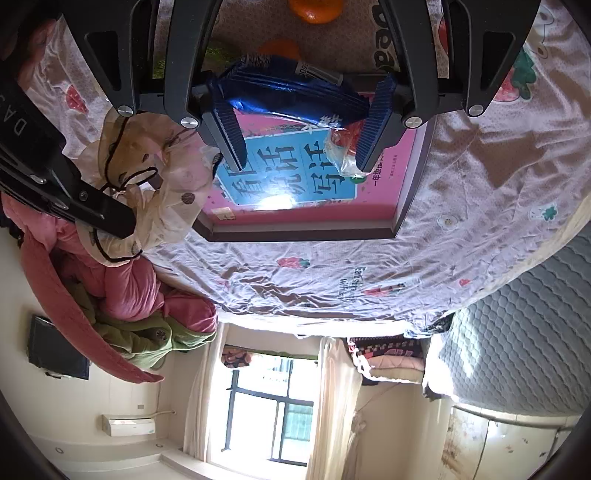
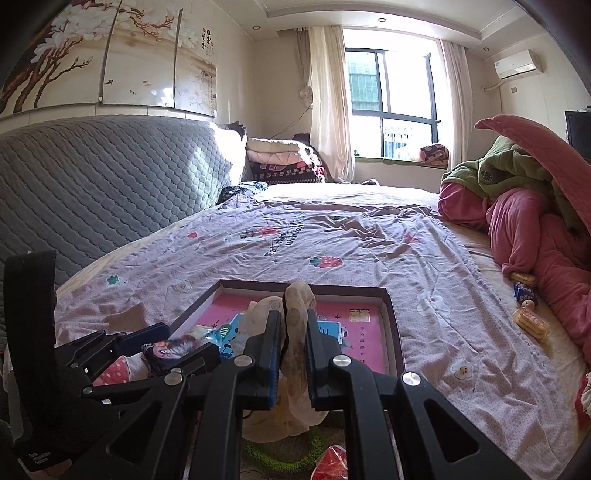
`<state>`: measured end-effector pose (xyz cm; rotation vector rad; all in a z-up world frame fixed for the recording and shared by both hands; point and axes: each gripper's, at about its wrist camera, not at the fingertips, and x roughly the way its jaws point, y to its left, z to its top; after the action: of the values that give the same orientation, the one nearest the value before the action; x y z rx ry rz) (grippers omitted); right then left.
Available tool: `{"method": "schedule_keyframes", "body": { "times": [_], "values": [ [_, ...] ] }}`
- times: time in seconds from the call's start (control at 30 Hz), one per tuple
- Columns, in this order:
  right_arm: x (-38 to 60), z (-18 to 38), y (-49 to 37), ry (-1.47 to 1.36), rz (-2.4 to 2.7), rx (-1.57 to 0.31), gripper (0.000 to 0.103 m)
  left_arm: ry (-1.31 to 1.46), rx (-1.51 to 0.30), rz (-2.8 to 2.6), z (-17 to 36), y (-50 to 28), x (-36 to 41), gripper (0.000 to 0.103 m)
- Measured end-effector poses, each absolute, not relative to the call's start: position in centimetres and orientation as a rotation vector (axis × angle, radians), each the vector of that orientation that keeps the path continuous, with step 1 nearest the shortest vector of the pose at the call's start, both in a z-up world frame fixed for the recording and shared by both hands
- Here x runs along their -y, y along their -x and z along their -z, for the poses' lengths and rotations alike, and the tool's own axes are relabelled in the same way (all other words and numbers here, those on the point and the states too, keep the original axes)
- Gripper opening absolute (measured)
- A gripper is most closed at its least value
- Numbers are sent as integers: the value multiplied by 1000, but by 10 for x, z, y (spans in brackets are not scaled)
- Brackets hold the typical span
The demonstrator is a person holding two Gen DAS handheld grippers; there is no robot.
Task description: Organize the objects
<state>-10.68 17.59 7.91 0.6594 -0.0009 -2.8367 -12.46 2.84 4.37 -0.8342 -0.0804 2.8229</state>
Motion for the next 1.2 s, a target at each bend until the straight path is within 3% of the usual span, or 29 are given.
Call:
{"method": "schedule_keyframes", "body": {
  "times": [0.03,0.2,0.4,0.7,1.2],
  "values": [
    [-176,-79,108,-659,2841,1,12,834,84,-2825,-43,126,-28,63],
    [-183,-77,115,-669,2853,26,12,833,53,-2852,-40,134,-30,39],
    [-185,-73,123,-689,2853,47,12,940,26,-2816,-21,152,-34,22],
    [-188,-70,134,-711,2852,66,12,1023,39,-2785,-7,164,-34,14],
    [-193,-55,155,-802,2845,53,12,1064,76,-2768,-2,174,-35,14]
  ]
}}
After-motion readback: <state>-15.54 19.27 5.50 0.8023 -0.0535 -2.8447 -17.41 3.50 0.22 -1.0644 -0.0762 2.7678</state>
